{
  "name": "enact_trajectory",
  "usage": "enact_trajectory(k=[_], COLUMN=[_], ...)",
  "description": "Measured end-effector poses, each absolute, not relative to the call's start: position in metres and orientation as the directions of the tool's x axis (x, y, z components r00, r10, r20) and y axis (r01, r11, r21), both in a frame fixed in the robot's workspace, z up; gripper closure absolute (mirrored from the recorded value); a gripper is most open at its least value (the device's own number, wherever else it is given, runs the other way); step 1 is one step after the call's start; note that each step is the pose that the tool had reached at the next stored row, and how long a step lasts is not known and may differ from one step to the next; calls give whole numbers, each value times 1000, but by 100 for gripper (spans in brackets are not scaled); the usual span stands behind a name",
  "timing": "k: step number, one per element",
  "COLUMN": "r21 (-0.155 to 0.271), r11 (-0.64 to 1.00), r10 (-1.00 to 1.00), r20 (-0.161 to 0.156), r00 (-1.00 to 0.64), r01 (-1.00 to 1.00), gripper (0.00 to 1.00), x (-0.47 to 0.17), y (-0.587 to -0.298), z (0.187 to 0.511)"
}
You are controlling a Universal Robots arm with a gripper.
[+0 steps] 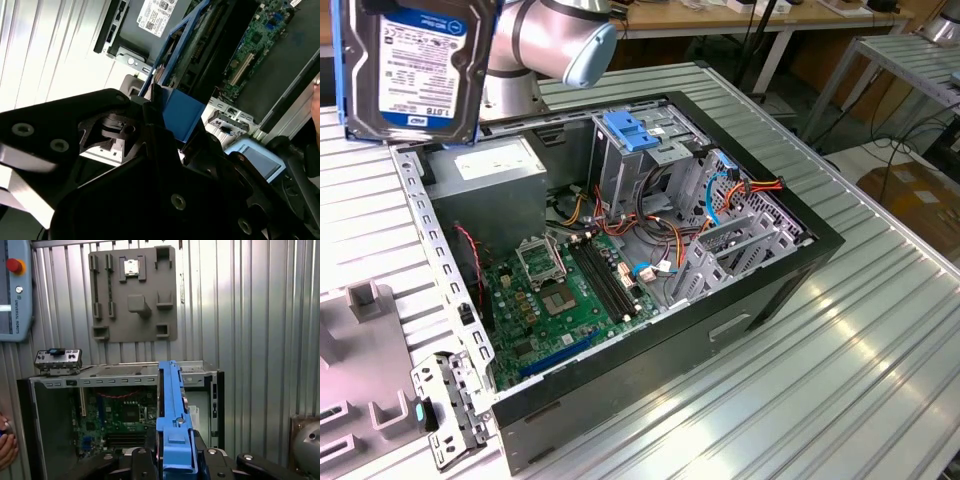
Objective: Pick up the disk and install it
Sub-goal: 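Pick up the disk, then insert the disk into the insertion slot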
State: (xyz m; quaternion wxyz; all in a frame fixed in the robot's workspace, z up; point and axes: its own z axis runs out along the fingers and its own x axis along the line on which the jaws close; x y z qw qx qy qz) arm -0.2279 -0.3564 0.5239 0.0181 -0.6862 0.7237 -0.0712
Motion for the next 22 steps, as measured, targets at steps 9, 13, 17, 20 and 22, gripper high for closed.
enact_trajectory(k=[9, 13, 17, 20, 22], r21=[-128, -128, -128, -128, -128], r11=[48, 48, 48, 48, 48], r10=[-996, -996, -996, -996, -996], r20=[71, 71, 72, 71, 72], r00=[-58, -58, -58, -58, -58], r01=[-991, -991, -991, -991, -991], gripper=[63, 63, 63, 63, 63], x=[-162, -134, -118, -117, -117], y=[-356, -356, -356, -356, -357], z=[524, 524, 524, 524, 524])
